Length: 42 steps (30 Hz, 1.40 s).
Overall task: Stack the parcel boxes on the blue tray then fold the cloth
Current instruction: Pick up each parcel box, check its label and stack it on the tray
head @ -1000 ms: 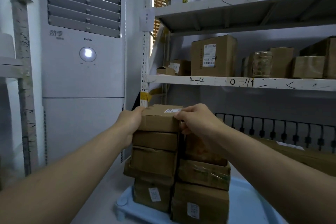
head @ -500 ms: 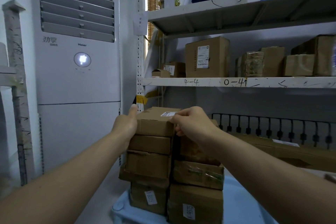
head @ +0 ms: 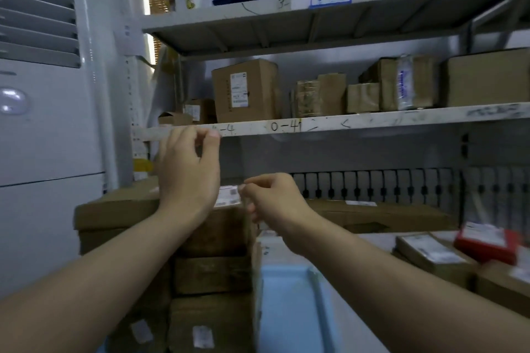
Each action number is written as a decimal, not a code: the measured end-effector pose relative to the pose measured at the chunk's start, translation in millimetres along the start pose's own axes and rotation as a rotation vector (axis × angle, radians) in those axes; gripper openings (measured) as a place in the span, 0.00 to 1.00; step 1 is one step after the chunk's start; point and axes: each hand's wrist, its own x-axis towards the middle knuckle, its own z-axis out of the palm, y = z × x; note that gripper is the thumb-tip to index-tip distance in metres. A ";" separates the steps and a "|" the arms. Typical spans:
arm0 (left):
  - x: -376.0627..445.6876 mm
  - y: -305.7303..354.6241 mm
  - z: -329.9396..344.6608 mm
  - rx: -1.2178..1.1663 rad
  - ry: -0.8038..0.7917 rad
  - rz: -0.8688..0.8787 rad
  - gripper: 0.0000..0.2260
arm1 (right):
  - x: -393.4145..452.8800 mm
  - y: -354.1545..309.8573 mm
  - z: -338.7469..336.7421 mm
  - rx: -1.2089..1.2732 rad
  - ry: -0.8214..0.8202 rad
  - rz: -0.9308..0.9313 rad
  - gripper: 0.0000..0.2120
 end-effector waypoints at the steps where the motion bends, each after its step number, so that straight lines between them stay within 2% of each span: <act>1: -8.3 8.5 15.5 -0.040 -0.047 0.002 0.14 | -4.9 8.3 -13.3 -0.005 0.037 0.025 0.09; 4: -39.1 29.6 61.6 -0.101 -0.170 0.012 0.08 | -19.6 42.0 -58.1 -0.026 0.160 0.127 0.09; 6: -66.6 38.9 95.7 -0.123 -0.323 -0.014 0.07 | -35.4 71.4 -96.5 -0.052 0.256 0.211 0.07; 7: -80.3 40.3 111.3 -0.123 -0.412 -0.036 0.07 | -43.2 86.3 -114.6 -0.064 0.299 0.252 0.09; 9: -108.5 42.1 142.4 -0.130 -0.595 -0.111 0.08 | -61.2 114.0 -151.5 -0.089 0.377 0.346 0.13; 13: -164.6 47.9 195.4 -0.185 -0.889 -0.334 0.07 | -100.3 159.3 -219.8 -0.133 0.498 0.489 0.07; 18: -206.0 44.7 249.9 -0.179 -1.064 -0.520 0.07 | -123.6 210.3 -273.9 -0.252 0.660 0.587 0.15; 21: -222.1 47.5 274.8 -0.184 -1.121 -0.591 0.07 | -126.1 226.7 -293.7 -0.372 0.719 0.580 0.11; 22: -226.8 49.6 283.2 -0.190 -1.132 -0.613 0.07 | -126.3 231.6 -301.0 -0.459 0.748 0.559 0.12; 25: -239.9 54.0 304.6 -0.203 -1.144 -0.667 0.08 | -127.1 244.6 -322.4 -0.887 0.806 0.538 0.22; 27: -247.6 56.4 316.2 -0.208 -1.147 -0.684 0.07 | -129.5 250.8 -339.3 -1.091 0.797 0.522 0.29; 29: -255.5 59.0 324.4 -0.207 -1.170 -0.688 0.07 | -131.6 258.6 -358.5 -1.192 0.729 0.537 0.41; 31: -261.8 61.9 328.3 -0.208 -1.199 -0.682 0.06 | -131.6 266.7 -375.6 -1.239 0.633 0.616 0.52; 34: -267.5 62.9 331.9 -0.211 -1.207 -0.682 0.05 | -126.9 277.1 -395.2 -1.256 0.519 0.710 0.61; 37: -268.7 60.8 333.9 -0.207 -1.186 -0.713 0.06 | -120.1 280.8 -404.1 -1.236 0.423 0.793 0.62; 42: -269.2 57.1 334.9 -0.207 -1.164 -0.751 0.06 | -114.5 277.3 -398.3 -1.227 0.371 0.844 0.52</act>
